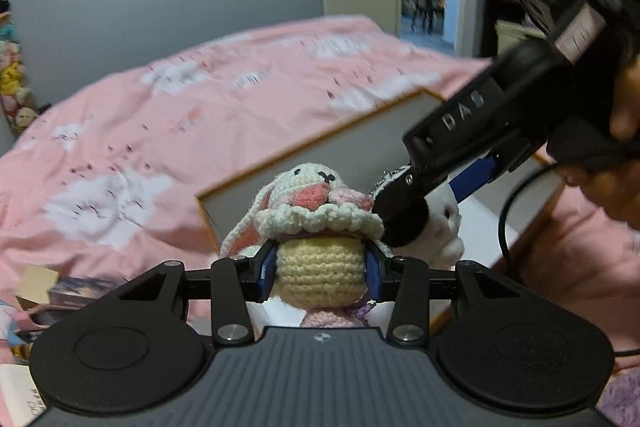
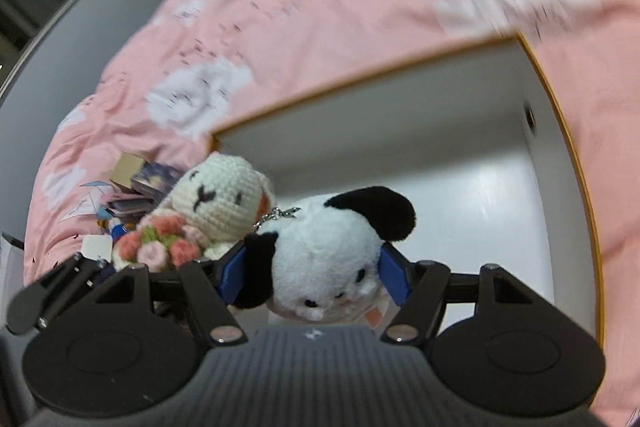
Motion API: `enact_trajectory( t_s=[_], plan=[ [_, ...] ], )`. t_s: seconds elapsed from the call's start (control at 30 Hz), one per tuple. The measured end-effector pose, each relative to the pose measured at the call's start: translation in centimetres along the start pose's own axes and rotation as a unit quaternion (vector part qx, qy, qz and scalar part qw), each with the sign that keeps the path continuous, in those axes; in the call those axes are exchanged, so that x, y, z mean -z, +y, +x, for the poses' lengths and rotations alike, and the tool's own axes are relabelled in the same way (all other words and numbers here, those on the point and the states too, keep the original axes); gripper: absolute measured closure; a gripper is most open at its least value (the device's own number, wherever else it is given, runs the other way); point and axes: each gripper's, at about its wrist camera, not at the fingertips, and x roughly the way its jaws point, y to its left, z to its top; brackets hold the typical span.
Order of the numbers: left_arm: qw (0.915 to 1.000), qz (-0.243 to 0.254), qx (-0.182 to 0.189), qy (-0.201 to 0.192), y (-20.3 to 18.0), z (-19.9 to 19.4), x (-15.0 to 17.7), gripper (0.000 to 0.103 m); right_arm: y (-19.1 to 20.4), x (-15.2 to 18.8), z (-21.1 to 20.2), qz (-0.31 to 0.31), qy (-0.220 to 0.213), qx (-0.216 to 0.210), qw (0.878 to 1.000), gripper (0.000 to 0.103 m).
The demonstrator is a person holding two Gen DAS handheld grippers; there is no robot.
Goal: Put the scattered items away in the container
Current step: 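Carry the bunny and plush dog over the box with both tools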
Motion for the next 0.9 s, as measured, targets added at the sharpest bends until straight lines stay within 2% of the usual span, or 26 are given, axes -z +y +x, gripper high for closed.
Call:
enact_trajectory(
  t_s=[0.27, 0.43, 0.73, 0.9],
  plan=[
    [0.9954, 0.004, 0.009, 0.096, -0.2, 4.3, 1.0, 0.053, -2.2, -0.1, 3.8, 0.056, 0.077, 0.006, 0.995, 0.032],
    [0.9875, -0.005, 0.012, 0.157, 0.1, 5.8, 1.1, 0.052, -2.4, -0.2, 5.0, 0.052, 0.093, 0.008, 0.994, 0.030],
    [0.9821, -0.021, 0.034, 0.184, 1.4, 6.3, 1.6, 0.048, -2.5, -0.6, 6.2, 0.056, 0.107, -0.001, 0.993, 0.025],
    [0.9814, -0.001, 0.047, 0.186, 1.4, 4.7, 1.6, 0.043, -2.8, -1.0, 5.7, 0.067, 0.103, -0.010, 0.992, 0.021]
  ],
)
